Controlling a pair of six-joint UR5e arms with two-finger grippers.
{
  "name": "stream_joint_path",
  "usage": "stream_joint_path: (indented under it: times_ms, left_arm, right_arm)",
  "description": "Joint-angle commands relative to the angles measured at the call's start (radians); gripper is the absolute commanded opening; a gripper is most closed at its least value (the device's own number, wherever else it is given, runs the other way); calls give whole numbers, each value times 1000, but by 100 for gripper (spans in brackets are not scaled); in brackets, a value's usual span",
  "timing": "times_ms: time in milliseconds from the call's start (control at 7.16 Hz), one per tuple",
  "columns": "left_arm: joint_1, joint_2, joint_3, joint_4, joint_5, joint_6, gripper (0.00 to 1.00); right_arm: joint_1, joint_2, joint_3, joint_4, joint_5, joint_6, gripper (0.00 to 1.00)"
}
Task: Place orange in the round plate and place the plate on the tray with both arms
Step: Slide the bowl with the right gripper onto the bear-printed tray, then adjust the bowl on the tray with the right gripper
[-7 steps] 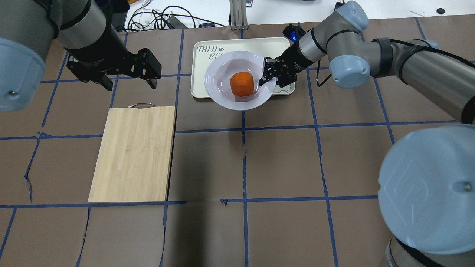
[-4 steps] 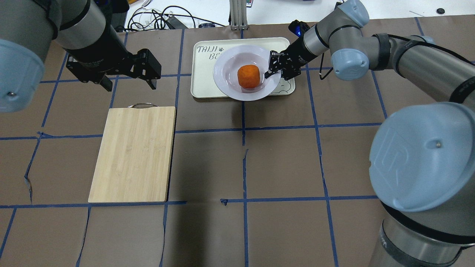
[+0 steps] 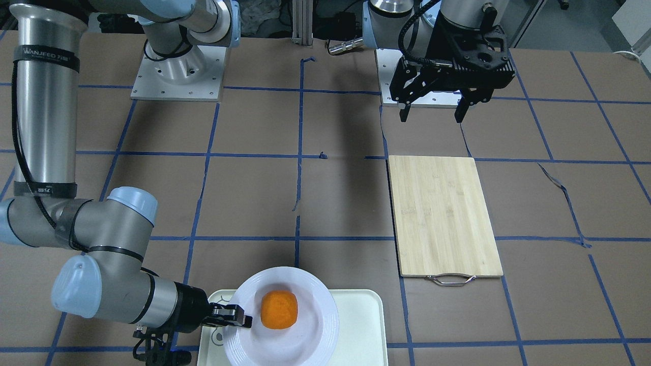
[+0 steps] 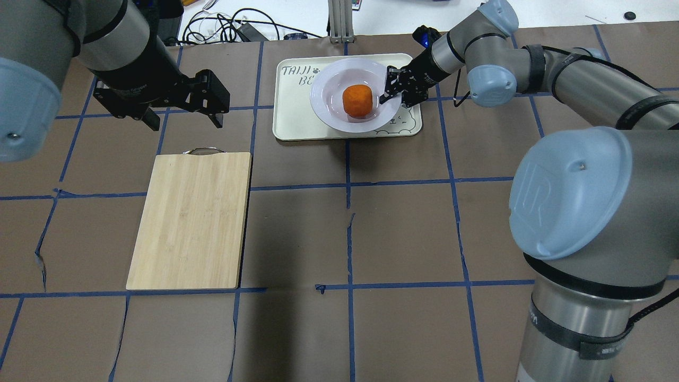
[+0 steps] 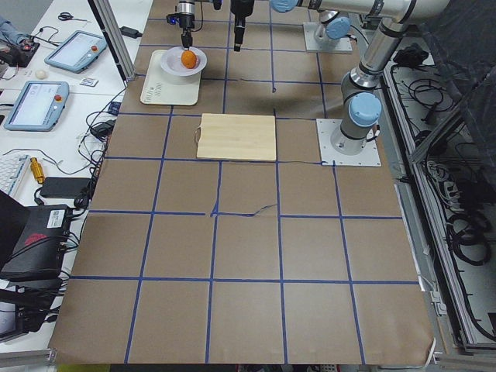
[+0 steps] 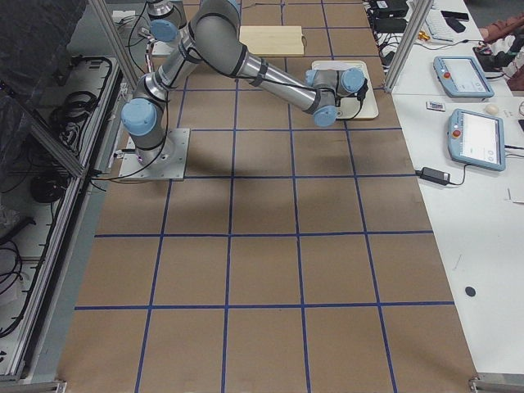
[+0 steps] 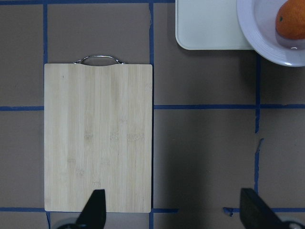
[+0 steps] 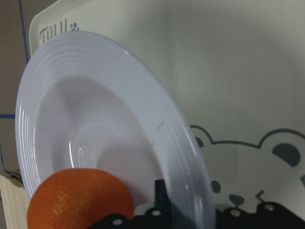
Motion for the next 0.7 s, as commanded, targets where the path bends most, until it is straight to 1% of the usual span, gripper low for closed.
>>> stream_joint_path:
  times_ms: [0, 559]
  left_arm:
    - [0, 0, 0, -1, 0, 0, 100]
    - [1, 0, 0, 0, 0, 0, 100]
  right_arm:
    - [0, 48, -51, -11, 1, 30, 0]
    - [3, 71, -61, -37, 4, 65, 0]
